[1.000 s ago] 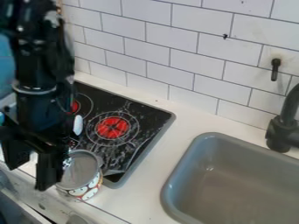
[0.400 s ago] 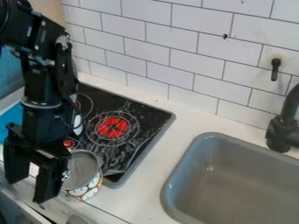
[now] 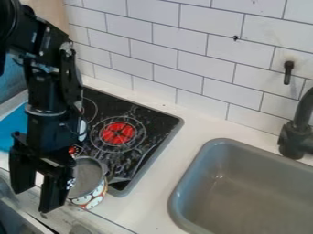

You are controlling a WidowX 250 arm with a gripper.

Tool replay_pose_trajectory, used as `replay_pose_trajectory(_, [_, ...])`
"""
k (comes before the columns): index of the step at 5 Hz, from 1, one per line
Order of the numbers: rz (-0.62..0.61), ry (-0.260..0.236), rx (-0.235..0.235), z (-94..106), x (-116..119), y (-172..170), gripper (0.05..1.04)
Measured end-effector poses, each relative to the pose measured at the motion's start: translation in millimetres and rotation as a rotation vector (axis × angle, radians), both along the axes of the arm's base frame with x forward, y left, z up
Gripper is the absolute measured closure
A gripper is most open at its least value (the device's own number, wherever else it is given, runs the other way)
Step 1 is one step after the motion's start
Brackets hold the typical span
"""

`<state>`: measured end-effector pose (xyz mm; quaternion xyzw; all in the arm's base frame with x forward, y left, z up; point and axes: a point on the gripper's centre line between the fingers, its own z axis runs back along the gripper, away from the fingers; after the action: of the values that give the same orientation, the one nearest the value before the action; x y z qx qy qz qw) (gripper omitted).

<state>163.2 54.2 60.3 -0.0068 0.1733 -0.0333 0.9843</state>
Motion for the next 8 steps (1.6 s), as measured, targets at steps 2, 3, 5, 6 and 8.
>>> replay_pose_trajectory(2, [-0.041,0.008,-0.031,-7.8,14.5,-12.3,0.083])
replay_pose_trajectory(3, [-0.061,0.022,-0.034,-14.3,20.9,-18.8,0.083])
replay_pose_trajectory(5, [-0.048,0.048,-0.013,-26.0,42.4,-19.9,0.083])
replay_pose_trajectory(6, [-0.033,-0.022,-0.002,-26.6,72.7,-15.9,0.083])
replay_pose_trajectory(8, [0.101,-0.205,-0.056,-14.1,136.2,-2.5,0.083])
